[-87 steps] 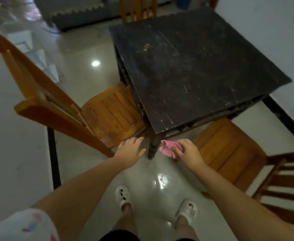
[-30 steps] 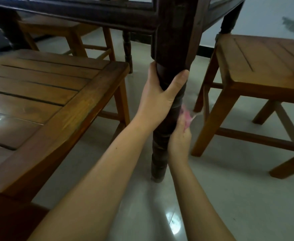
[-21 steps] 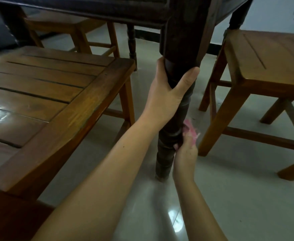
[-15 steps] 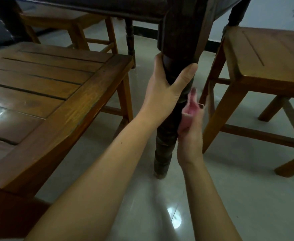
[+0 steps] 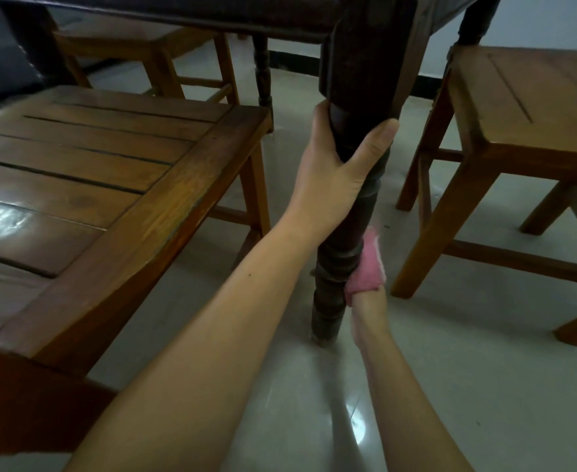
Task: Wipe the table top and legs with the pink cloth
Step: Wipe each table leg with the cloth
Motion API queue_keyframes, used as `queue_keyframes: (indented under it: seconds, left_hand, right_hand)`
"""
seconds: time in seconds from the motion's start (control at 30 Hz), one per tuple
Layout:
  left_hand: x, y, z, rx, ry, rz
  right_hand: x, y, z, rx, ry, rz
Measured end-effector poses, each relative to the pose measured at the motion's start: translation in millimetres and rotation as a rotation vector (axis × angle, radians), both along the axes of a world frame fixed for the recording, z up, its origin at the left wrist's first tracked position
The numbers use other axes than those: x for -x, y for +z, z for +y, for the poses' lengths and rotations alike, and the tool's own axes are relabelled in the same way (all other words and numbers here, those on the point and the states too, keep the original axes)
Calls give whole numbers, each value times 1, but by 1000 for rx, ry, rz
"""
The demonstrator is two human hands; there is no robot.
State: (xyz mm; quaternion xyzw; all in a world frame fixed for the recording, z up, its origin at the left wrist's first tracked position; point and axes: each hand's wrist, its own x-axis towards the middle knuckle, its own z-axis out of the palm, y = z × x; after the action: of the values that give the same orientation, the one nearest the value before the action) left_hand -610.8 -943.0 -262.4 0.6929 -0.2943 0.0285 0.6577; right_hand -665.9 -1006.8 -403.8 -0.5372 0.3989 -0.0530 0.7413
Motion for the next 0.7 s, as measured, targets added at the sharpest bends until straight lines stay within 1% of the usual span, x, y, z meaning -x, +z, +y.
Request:
queue_keyframes:
  seconds: [0.07, 0.1, 0.17, 0.2, 0.23, 0.27, 0.33, 0.37, 0.43, 0.5, 0.53, 0.57, 0.6, 0.67, 0.7]
  left_hand:
    - [0, 0, 0, 2, 9, -3]
    - [0, 0, 0, 0, 12, -9]
    - [1, 1, 0, -8, 8, -19]
    - [1, 1, 1, -11, 3, -21]
    - [2, 2, 1, -13, 0, -19]
    - [2, 2, 1, -14, -2, -15]
    - [2, 3, 2, -16, 3, -4]
    - [3, 3, 2, -18, 7, -3]
    - [3, 3, 2, -21, 11, -3]
    - [4, 3, 2, -14, 6, 14]
    - [4, 3, 2, -11, 4, 15]
    - [4, 4, 2, -11, 4, 13]
    - [4, 4, 2, -14, 6, 13]
    - [4, 4, 2, -15, 11, 12]
    - [4, 4, 2, -12, 13, 11]
  right_hand:
    - [0, -12, -11, 86, 13, 102]
    - [2, -17, -18, 209, 55, 113]
    - [12, -19, -34, 602, 193, 132]
    - [17, -19, -42, 772, 226, 142]
    - [20, -17, -47, 885, 219, 129]
    - [20, -12, -50, 927, 173, 86]
    - [14, 1, -45, 872, 77, -28]
    - [12, 8, -39, 772, 51, -81]
    - [12, 20, -27, 440, 68, -159]
    - [17, 30, -26, 35, 41, -281]
    - [19, 32, -29, -104, -2, -352]
    - [21, 32, -29, -156, -47, -410]
    - [21, 34, -25, -107, -67, -443]
    - [18, 33, -12, 194, -57, -458]
    - [15, 32, -4, 291, -51, -466]
